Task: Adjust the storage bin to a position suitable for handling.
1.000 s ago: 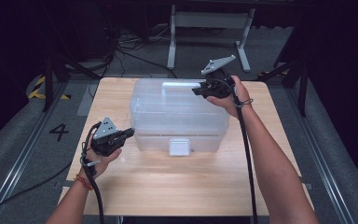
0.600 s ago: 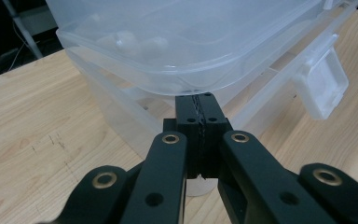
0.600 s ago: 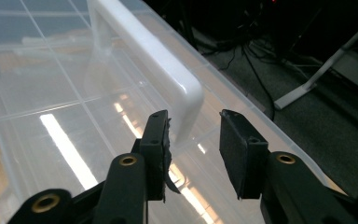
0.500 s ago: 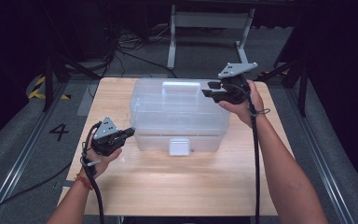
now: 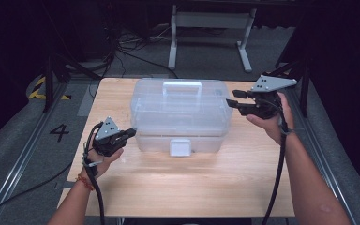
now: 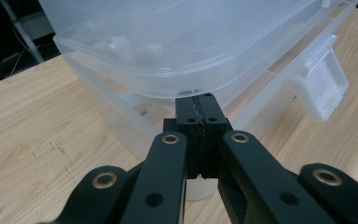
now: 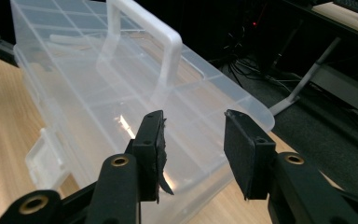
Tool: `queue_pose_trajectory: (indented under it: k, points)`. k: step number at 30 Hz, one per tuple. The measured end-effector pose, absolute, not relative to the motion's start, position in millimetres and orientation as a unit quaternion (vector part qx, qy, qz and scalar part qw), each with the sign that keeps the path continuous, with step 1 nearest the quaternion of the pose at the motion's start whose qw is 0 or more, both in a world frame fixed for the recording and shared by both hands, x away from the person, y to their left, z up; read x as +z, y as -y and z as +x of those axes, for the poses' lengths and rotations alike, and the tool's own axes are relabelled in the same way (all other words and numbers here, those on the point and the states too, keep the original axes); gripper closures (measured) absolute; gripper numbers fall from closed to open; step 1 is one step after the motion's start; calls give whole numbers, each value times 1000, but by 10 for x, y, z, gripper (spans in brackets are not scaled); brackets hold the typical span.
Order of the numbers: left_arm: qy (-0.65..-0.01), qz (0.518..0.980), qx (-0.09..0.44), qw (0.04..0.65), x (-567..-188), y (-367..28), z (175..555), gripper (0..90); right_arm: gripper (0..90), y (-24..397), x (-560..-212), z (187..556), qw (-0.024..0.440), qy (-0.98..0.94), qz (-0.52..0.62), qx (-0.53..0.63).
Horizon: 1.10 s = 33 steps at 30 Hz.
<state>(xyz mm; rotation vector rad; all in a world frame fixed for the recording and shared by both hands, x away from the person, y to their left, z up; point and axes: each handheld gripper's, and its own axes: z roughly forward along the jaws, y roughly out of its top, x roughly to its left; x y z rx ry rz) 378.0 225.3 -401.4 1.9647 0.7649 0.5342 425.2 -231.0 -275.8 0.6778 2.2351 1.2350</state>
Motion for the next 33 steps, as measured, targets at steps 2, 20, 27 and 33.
queue_pose_trajectory:
  k: [2,20,27,33]
  points:
    - [-309,800,218,466,-4011,-2248,3780,899,589,2345,-2779,4231,246,-819,249,456]
    - [-310,794,219,475,-3961,-2240,3786,899,520,2629,-3345,3941,226,-819,258,460]
    - [-309,793,221,476,-3948,-2241,3790,899,491,2580,-3595,3900,211,-829,254,451]
    - [-310,793,220,477,-3945,-2241,3793,899,472,2480,-3752,3934,219,-836,254,434]
